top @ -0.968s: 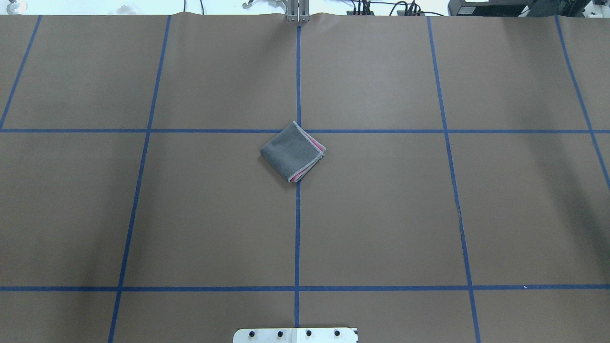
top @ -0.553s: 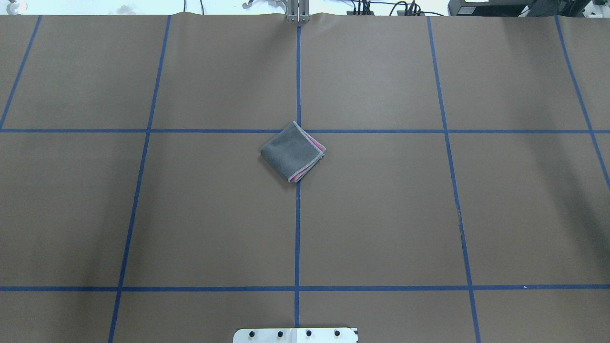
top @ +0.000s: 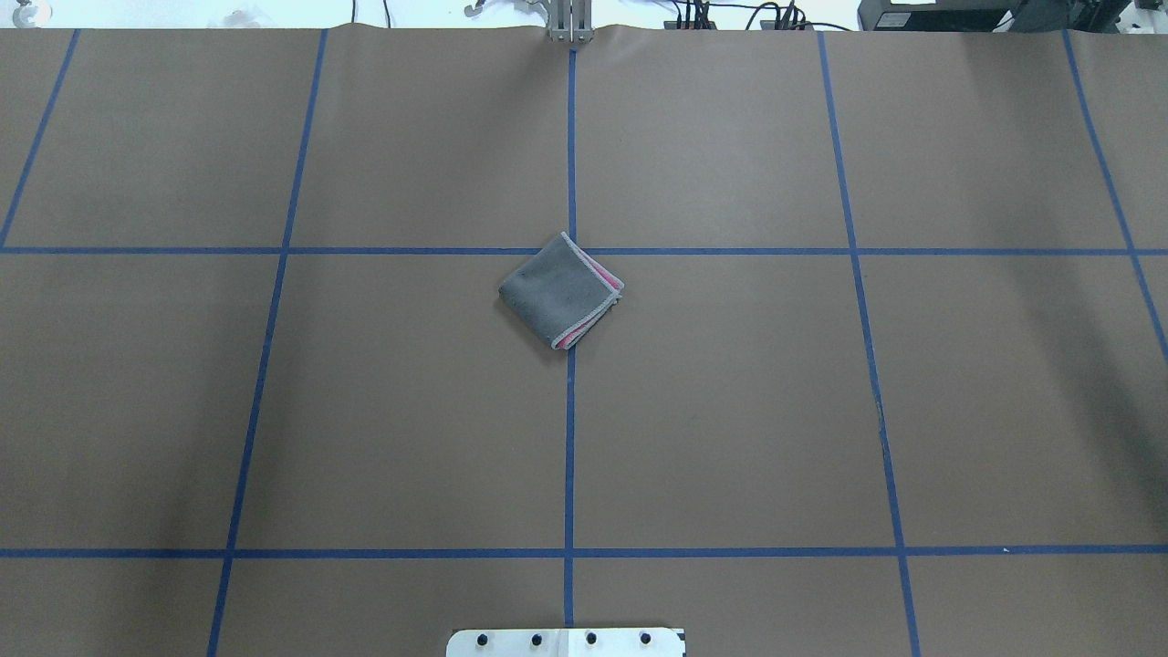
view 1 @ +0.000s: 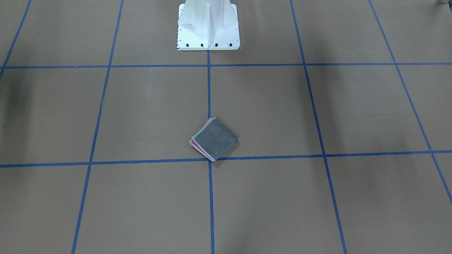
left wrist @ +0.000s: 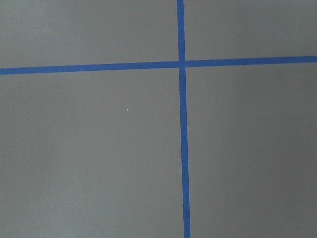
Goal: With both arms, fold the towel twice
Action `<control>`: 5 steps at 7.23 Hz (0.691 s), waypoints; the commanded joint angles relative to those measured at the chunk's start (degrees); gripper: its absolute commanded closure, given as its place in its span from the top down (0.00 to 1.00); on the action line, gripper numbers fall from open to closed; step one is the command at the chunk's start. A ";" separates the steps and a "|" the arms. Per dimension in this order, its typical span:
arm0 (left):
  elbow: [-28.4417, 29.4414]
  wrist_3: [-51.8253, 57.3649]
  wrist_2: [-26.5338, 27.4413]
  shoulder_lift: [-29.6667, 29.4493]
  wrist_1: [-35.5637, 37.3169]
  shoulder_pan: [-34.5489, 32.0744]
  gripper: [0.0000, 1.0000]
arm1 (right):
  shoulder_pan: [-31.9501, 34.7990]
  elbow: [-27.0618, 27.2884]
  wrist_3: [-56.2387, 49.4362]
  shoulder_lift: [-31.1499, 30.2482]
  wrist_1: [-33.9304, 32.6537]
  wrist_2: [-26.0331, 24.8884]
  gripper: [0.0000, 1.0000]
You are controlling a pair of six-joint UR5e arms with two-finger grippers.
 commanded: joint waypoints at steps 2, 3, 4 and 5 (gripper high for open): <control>-0.50 0.08 -0.22 0.00 0.18 0.00 1.00 | -0.07 -0.36 -0.01 0.21 0.09 -0.03 1.00; 0.28 0.08 -0.22 -0.69 0.71 0.00 1.00 | -0.07 -0.19 -0.01 0.13 0.09 0.06 1.00; 0.55 0.60 -1.27 -0.70 1.32 0.00 1.00 | -0.07 -0.19 -0.01 0.13 0.09 -0.03 1.00; 0.99 0.69 -1.37 -0.87 1.41 0.00 1.00 | -0.07 -0.19 -0.01 0.13 0.09 -0.03 1.00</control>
